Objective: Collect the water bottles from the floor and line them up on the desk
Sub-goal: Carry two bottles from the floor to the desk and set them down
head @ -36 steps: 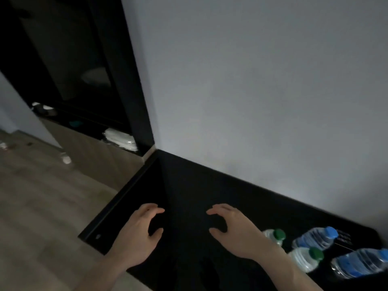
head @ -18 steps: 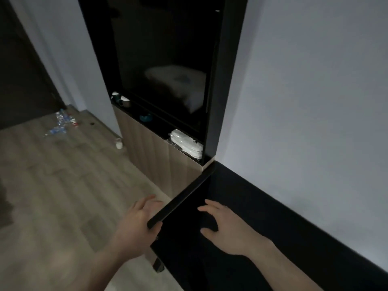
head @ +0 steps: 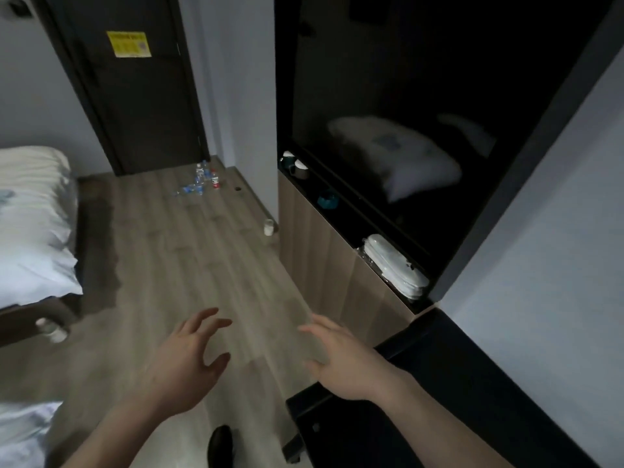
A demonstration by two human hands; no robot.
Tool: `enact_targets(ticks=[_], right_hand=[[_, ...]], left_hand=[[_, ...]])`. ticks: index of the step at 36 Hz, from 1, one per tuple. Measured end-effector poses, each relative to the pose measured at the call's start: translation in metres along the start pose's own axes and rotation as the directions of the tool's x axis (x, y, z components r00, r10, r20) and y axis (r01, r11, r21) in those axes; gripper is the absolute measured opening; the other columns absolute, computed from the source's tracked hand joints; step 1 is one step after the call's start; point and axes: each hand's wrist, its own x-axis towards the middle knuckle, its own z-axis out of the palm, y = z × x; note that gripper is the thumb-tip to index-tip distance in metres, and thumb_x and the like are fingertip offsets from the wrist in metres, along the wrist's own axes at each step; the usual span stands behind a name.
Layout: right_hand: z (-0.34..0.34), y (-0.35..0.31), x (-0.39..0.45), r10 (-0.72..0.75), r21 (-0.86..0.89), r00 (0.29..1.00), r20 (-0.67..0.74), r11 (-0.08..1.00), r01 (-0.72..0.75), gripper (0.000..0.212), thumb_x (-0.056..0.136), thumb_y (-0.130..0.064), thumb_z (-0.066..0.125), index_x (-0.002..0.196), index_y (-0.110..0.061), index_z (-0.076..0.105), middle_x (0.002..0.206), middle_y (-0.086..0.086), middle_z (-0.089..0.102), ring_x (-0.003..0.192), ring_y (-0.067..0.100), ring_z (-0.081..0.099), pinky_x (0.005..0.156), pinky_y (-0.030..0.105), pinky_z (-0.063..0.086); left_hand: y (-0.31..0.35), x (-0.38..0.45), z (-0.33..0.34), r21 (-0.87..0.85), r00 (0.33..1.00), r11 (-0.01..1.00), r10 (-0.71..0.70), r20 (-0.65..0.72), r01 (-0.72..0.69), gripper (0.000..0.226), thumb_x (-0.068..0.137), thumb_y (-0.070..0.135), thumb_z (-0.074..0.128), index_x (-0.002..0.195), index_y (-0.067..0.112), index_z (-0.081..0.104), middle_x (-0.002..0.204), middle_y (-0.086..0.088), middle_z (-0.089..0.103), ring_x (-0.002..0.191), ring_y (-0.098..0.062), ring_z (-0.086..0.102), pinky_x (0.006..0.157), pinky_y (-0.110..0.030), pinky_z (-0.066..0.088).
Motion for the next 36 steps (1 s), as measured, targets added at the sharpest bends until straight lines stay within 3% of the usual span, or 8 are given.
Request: enact_targets(ticks=[5, 12, 19, 27, 32, 36], right_hand=[[0.000, -0.027, 0.107, -0.035, -0.074, 0.999, -0.016, 0.997, 0.034, 0.060, 0.092, -0.037, 0.058, 0.148, -0.030, 0.040, 0.162, -0.003, 0.024, 0.148, 0.014, 0.025, 0.113, 0.019, 0.013], [-0.003, -0.101, 0.274, -0.032, -0.083, 0.999, -0.003, 0.996, 0.031, 0.065, 0.088, -0.044, 0.059, 0.148, -0.029, 0.040, 0.162, -0.001, 0.025, 0.148, 0.017, 0.027, 0.119, 0.025, 0.018], [-0.005, -0.145, 0.360, -0.062, -0.065, 0.998, -0.011, 0.996, 0.061, 0.066, 0.088, -0.046, 0.058, 0.149, -0.029, 0.039, 0.162, 0.000, 0.025, 0.148, 0.018, 0.026, 0.118, 0.025, 0.019], [-0.015, -0.147, 0.472, -0.032, -0.105, 0.999, 0.009, 0.994, 0.033, 0.071, 0.091, -0.049, 0.056, 0.154, -0.031, 0.028, 0.166, 0.000, 0.014, 0.152, 0.018, 0.014, 0.118, 0.025, 0.009], [-0.020, -0.136, 0.566, 0.034, -0.113, 0.996, 0.077, 0.993, -0.025, 0.080, 0.091, -0.056, 0.052, 0.157, -0.034, 0.015, 0.167, -0.003, 0.000, 0.154, 0.025, 0.001, 0.122, 0.035, 0.008], [-0.031, -0.132, 0.639, 0.042, -0.122, 0.997, 0.072, 0.992, -0.033, 0.080, 0.091, -0.057, 0.053, 0.158, -0.033, 0.015, 0.167, -0.002, 0.002, 0.154, 0.025, 0.003, 0.124, 0.037, 0.011]], left_hand=[[-0.058, 0.063, -0.030, -0.008, 0.999, 1.000, -0.018, -0.037, 0.018, 0.056, 0.082, 0.031, 0.079, 0.134, 0.027, 0.059, 0.154, 0.001, 0.043, 0.129, -0.028, 0.052, 0.106, -0.038, 0.041], [-0.170, 0.157, -0.107, -0.014, 0.996, 1.000, -0.014, -0.086, 0.012, 0.058, 0.083, 0.037, 0.076, 0.137, 0.032, 0.055, 0.155, 0.006, 0.039, 0.134, -0.023, 0.048, 0.108, -0.039, 0.042], [-0.232, 0.221, -0.155, 0.035, 0.993, 0.999, -0.001, -0.120, 0.005, 0.058, 0.082, 0.035, 0.078, 0.135, 0.030, 0.058, 0.151, 0.002, 0.045, 0.132, -0.026, 0.048, 0.106, -0.038, 0.041], [-0.298, 0.317, -0.177, 0.041, 0.994, 0.999, 0.021, -0.111, -0.016, 0.061, 0.083, 0.039, 0.076, 0.139, 0.033, 0.053, 0.159, 0.002, 0.032, 0.141, -0.025, 0.037, 0.112, -0.040, 0.038], [-0.347, 0.395, -0.179, 0.075, 0.995, 0.997, 0.012, -0.104, -0.005, 0.067, 0.082, 0.042, 0.076, 0.143, 0.033, 0.050, 0.165, -0.003, 0.021, 0.150, -0.029, 0.023, 0.119, -0.044, 0.029], [-0.384, 0.459, -0.186, 0.120, 0.997, 0.993, -0.001, -0.074, 0.010, 0.070, 0.085, 0.048, 0.070, 0.148, 0.033, 0.044, 0.167, -0.003, 0.015, 0.152, -0.028, 0.018, 0.121, -0.042, 0.024]])
